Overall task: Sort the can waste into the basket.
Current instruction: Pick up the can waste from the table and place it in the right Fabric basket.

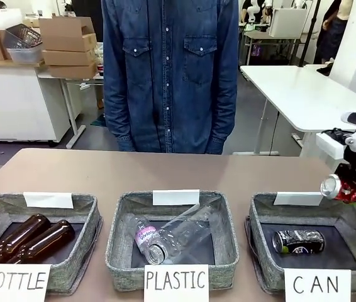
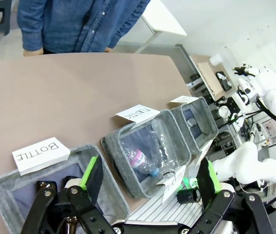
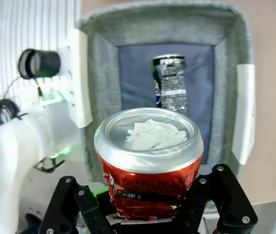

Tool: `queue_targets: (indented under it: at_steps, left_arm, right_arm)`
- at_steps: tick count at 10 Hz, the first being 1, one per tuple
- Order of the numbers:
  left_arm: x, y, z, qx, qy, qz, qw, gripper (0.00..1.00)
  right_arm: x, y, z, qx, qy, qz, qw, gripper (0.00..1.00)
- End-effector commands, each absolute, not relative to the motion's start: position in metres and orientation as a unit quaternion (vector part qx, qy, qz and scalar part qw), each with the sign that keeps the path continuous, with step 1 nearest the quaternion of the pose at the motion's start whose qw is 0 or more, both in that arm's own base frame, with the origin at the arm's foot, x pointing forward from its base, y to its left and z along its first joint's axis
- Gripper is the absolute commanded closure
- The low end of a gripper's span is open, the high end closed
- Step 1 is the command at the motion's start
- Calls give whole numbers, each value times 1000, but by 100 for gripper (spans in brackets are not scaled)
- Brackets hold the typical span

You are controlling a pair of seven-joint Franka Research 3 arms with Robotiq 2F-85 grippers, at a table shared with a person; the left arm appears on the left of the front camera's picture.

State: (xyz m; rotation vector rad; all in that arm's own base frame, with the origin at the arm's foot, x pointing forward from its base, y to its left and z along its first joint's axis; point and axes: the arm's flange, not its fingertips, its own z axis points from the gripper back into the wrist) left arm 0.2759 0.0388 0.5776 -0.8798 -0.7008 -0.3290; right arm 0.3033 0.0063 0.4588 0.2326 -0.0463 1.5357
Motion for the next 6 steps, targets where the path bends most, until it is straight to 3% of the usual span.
queue_targets:
  at_steps: [1,2,3,4,5,6]
  left_arm:
    - [277,39,578,-424,-336,-161,826,0]
    - [277,39,578,-424,-336,-161,826,0]
    - [277,39,578,-424,-336,-161,826,0]
    - [277,39,578,-424,-336,-161,826,0]
    - [277,39,578,-424,-336,-161,826,0]
    - [277,39,578,-424,-336,-161,826,0]
  right_arm:
    - [296,2,442,93,-32,689,718,100]
    - [298,2,442,90,-30,690,718,100]
    - [301,2,441,92,-34,692,716,60]
    - [302,3,440,88,-33,691,717,41]
    - [303,3,440,87,-32,691,717,0]
    - [304,3,440,86,-33,690,718,0]
